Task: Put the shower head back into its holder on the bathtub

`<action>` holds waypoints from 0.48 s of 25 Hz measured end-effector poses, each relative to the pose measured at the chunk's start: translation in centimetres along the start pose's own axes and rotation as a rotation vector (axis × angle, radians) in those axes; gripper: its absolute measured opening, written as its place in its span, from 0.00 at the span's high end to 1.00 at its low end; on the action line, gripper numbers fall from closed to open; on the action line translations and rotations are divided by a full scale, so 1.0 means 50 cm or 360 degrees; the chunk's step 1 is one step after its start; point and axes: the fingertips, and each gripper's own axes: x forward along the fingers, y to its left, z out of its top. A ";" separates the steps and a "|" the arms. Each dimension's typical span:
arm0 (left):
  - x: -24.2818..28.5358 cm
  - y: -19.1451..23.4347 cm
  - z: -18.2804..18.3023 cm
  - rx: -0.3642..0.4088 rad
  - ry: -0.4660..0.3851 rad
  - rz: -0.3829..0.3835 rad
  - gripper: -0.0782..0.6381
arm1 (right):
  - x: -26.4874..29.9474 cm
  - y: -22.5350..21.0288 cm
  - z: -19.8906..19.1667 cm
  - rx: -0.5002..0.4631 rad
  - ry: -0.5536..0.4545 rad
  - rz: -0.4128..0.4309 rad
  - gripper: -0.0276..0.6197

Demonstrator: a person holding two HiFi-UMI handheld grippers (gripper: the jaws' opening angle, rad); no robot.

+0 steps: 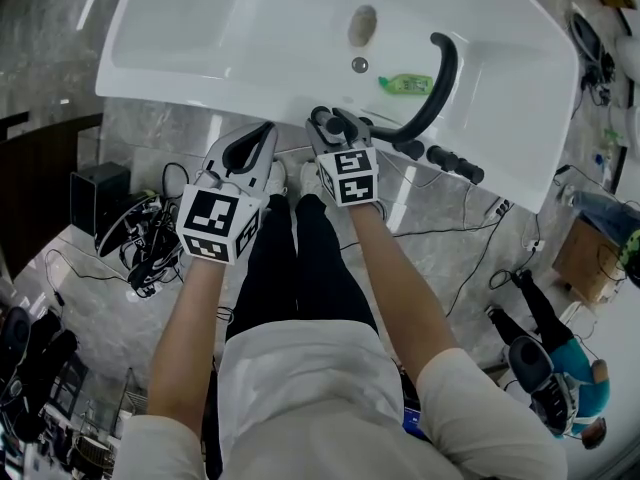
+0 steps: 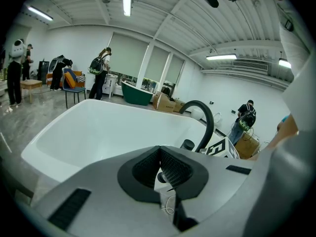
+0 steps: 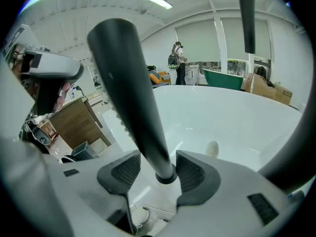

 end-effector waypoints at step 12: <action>-0.001 -0.020 0.012 0.0006 -0.0009 -0.0006 0.88 | -0.039 0.010 -0.003 0.0030 0.0005 0.0016 0.57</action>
